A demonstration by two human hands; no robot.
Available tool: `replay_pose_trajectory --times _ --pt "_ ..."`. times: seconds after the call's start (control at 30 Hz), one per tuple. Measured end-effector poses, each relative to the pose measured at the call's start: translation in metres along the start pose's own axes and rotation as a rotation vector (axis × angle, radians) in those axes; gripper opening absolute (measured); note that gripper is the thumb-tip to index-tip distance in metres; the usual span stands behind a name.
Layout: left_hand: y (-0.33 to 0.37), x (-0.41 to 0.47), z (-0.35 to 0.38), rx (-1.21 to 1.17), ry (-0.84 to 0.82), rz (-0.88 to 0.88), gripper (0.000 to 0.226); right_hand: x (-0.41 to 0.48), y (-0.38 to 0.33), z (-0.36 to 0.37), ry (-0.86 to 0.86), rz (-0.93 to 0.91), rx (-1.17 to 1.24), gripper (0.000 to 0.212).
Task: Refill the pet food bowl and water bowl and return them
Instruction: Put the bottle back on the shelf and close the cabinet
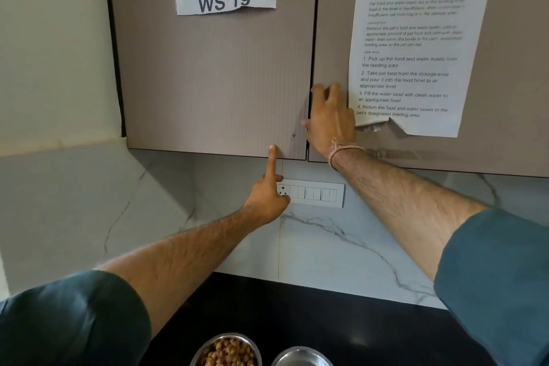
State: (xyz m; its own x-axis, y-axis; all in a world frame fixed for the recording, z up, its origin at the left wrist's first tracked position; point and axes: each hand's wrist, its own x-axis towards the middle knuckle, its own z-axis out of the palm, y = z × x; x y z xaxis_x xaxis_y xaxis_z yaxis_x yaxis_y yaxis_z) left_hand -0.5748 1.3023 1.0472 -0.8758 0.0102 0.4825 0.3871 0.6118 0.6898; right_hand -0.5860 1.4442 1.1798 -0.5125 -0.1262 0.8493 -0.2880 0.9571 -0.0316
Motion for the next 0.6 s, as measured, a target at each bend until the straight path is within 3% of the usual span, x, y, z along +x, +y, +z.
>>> replay_pose_trajectory --times 0.4,0.6 --pt "-0.006 0.002 0.002 -0.004 0.016 -0.016 0.126 -0.004 0.003 0.007 -0.002 -0.021 0.016 0.057" --pt "-0.008 -0.009 -0.012 0.018 0.009 -0.041 0.116 -0.025 0.000 0.006 -0.036 -0.014 0.044 0.063"
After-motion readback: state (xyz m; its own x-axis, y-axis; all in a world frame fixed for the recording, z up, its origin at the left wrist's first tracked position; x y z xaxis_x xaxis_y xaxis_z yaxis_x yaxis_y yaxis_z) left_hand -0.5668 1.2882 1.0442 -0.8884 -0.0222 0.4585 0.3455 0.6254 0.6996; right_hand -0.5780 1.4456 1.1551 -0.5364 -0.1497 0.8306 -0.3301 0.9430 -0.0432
